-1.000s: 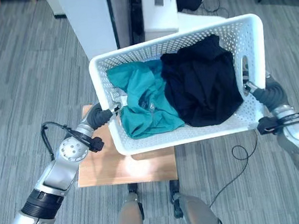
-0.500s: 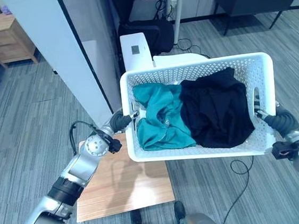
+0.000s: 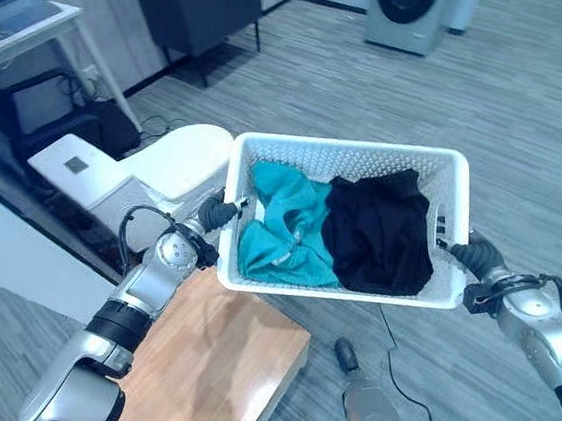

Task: Grab the laundry basket,head to the washer,open it,put in the laundry and shut it.

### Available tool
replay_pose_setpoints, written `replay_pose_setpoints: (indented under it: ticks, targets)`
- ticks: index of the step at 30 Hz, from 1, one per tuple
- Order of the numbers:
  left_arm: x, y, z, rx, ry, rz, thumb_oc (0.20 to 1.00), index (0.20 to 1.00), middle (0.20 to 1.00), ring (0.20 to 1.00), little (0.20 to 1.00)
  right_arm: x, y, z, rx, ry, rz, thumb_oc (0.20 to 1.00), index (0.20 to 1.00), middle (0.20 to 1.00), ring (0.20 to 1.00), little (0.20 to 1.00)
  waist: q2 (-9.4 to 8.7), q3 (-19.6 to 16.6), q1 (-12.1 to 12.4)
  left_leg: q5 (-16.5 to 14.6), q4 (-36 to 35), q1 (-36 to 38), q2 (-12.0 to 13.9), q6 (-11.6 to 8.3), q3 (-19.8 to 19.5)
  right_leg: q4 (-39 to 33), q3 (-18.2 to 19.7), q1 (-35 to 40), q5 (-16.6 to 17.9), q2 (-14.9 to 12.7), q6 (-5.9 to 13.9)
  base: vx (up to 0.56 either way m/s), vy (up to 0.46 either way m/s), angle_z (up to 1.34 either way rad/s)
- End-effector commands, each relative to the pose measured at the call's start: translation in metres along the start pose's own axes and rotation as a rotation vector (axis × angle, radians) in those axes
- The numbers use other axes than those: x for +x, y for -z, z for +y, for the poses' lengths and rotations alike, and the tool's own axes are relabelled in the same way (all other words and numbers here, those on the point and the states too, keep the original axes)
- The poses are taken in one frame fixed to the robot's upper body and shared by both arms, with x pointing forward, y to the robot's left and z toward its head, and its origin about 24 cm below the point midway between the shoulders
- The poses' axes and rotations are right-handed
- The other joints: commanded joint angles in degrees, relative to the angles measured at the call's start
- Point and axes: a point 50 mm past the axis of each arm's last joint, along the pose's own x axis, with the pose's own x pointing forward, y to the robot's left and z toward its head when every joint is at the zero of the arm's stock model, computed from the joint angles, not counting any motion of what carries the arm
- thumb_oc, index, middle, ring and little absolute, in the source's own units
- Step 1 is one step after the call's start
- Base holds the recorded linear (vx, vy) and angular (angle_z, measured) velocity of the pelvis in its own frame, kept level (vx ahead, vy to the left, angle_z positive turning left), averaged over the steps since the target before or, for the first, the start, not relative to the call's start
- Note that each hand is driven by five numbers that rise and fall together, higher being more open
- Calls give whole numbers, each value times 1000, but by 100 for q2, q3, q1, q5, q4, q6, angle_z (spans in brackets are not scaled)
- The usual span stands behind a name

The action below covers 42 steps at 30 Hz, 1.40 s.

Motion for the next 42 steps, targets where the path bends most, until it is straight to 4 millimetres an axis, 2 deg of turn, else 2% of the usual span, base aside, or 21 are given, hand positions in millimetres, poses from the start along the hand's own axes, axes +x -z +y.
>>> replay_pose_setpoints:
  ticks: [1, 3, 4, 9, 12, 13, 15, 17, 19, 21, 23, 25, 26, 28, 32, 34, 35, 38, 40, 41, 42]
  targets:
    - [-4, -17, 70, 19, -227, -70, 200, 200, 200, 200, 200, 16, -78, -22, -57, 71, -296, 200, 200, 200, 200, 200, 230, -349, 475, 241, -1107, 516, 450, -530, -102, 64, 100, 536, 363, 403, -83, -243, 95, -40]
    - [-7, -15, 75, 23, -239, -59, 200, 200, 200, 200, 200, 17, -76, -19, -52, 56, -289, 200, 200, 200, 200, 200, 226, -422, 559, 324, -1196, 493, 431, -499, -43, 93, 113, 675, 220, 455, -124, -161, 31, -83]
    - [-12, -8, 82, 19, -255, -37, 200, 200, 200, 200, 200, 19, -72, -12, -43, 31, -272, 200, 200, 200, 200, 200, 218, -582, 762, 406, -1306, 413, 444, -491, 195, 112, 17, 1063, -59, 470, -129, -154, -68, -118]
    - [-24, 4, 96, 7, -298, -6, 200, 200, 200, 200, 200, 23, -62, -3, -52, 12, -232, 200, 200, 200, 200, 200, 155, -783, 1122, 520, -1295, 183, 743, -699, 823, -733, -282, 1596, -52, 305, -11, -155, -200, -95]
    - [-23, 7, 96, 3, -301, 2, 200, 200, 200, 200, 200, 18, -57, -11, -43, 43, -225, 200, 200, 200, 200, 200, 53, -705, 1103, 649, -1130, 32, 985, -876, 870, -1035, -150, 1720, -97, 474, -32, -106, -317, -57]
    - [-20, 5, 93, 2, -299, -3, 200, 200, 200, 200, 200, 14, -52, -16, -28, 66, -221, 200, 200, 200, 200, 200, 3, -649, 1076, 809, -1053, -35, 1212, -1046, 829, -1169, -243, 1856, -233, 638, -112, -169, -537, -20]
    - [-18, 5, 90, -6, -289, -3, 200, 200, 200, 200, 200, 12, -49, -18, -23, 72, -213, 200, 200, 200, 200, 200, 8, -630, 1042, 879, -1051, -55, 1299, -1106, 781, -1209, -298, 1886, -262, 712, -164, -90, -303, 0]
    - [-14, 7, 81, -22, -267, 4, 200, 200, 200, 200, 200, 11, -40, -23, -17, 94, -182, 200, 200, 200, 200, 200, 15, -609, 953, 1146, -1168, -2, 1565, -1263, 740, -1360, -402, 1994, -347, 962, -288, -83, -278, 8]
    - [-13, 7, 80, -32, -262, 6, 200, 200, 200, 200, 200, 12, -41, -25, -19, 102, -183, 200, 200, 200, 200, 200, 21, -577, 936, 1200, -1143, -15, 1658, -1314, 772, -1441, -432, 2052, -347, 1031, -313, -76, -193, 25]
    - [-18, 14, 80, -73, -268, 16, 200, 200, 200, 200, 200, 13, -46, -29, -24, 108, -186, 200, 200, 200, 200, 200, -35, -374, 938, 1128, -401, -258, 1782, -1279, 807, -1499, -369, 2133, -353, 1067, -408, -122, -242, -12]
    - [-19, 17, 78, -84, -262, 21, 200, 200, 200, 200, 200, 13, -48, -30, -26, 104, -189, 200, 200, 200, 200, 200, -37, -323, 964, 1083, -220, -343, 1705, -1254, 737, -1522, -365, 2170, -340, 1060, -439, -29, -74, -45]
    - [-20, 19, 74, -88, -245, 28, 200, 200, 200, 200, 200, 8, -50, -37, -37, 112, -189, 200, 200, 200, 200, 200, -10, -258, 1009, 1136, -286, -692, 1385, -1203, 635, -1596, -338, 2265, -352, 1137, -508, 24, -84, -23]
    - [-20, 19, 73, -89, -244, 27, 200, 200, 200, 200, 200, 8, -50, -38, -37, 113, -188, 200, 200, 200, 200, 200, -13, -271, 1001, 1140, -291, -704, 1371, -1197, 620, -1599, -357, 2262, -356, 1128, -505, 63, -91, 21]
    - [-22, 24, 75, -83, -247, 48, 200, 200, 200, 200, 200, 6, -52, -34, -27, 87, -203, 200, 200, 200, 200, 200, 27, -195, 1163, 1254, -769, -1066, 713, -1128, 81, -1528, -217, 2338, -511, 1401, -594, 166, -129, 30]
    - [-25, 28, 78, -80, -252, 64, 200, 200, 200, 200, 200, 6, -48, -25, 16, 53, -211, 200, 200, 200, 200, 200, 20, -199, 1317, 1580, -1318, -1405, 350, -1071, -155, -1493, -16, 2461, -653, 1738, -709, 212, -107, -1]
    - [-25, 29, 78, -79, -253, 65, 200, 200, 200, 200, 200, 6, -48, -24, 17, 52, -211, 200, 200, 200, 200, 200, 4, -206, 1312, 1592, -1344, -1395, 340, -1068, -151, -1489, -15, 2457, -663, 1726, -708, 175, -66, -17]
    - [-29, 37, 75, -99, -253, 85, 200, 200, 200, 200, 200, 8, -45, -19, 42, 43, -212, 200, 200, 200, 200, 200, -51, -201, 1376, 1611, -1292, -1646, 214, -1053, -31, -1563, 80, 2582, -729, 1810, -709, 291, -95, -25]
    - [-45, 56, 78, -116, -289, 143, 200, 200, 200, 200, 200, 7, -40, -7, 80, 3, -195, 200, 200, 200, 200, 200, -141, -373, 1486, 1627, -1036, -1575, 267, -845, 258, -1484, 271, 2772, -928, 1915, -743, 472, -62, -19]
    - [-55, 65, 83, -102, -306, 175, 200, 200, 200, 200, 200, 9, -40, 4, 99, -44, -210, 200, 200, 200, 200, 200, -398, -452, 1666, 1502, -791, -1572, 106, -730, -67, -995, 425, 2840, -1070, 1844, -732, 549, -47, -49]
    - [-57, 67, 81, -102, -304, 178, 200, 200, 200, 200, 200, 8, -41, 7, 104, -61, -213, 200, 200, 200, 200, 200, -494, -486, 1686, 1381, -716, -1512, 66, -641, -38, -703, 411, 2790, -909, 1811, -600, 507, -27, -68]
    - [-59, 72, 78, -105, -307, 197, 200, 200, 200, 200, 200, 7, -36, 13, 114, -77, -203, 200, 200, 200, 200, 200, -593, -509, 1715, 1249, -661, -1403, 15, -542, 84, -257, 418, 2735, -481, 1765, -379, 435, 33, -47]
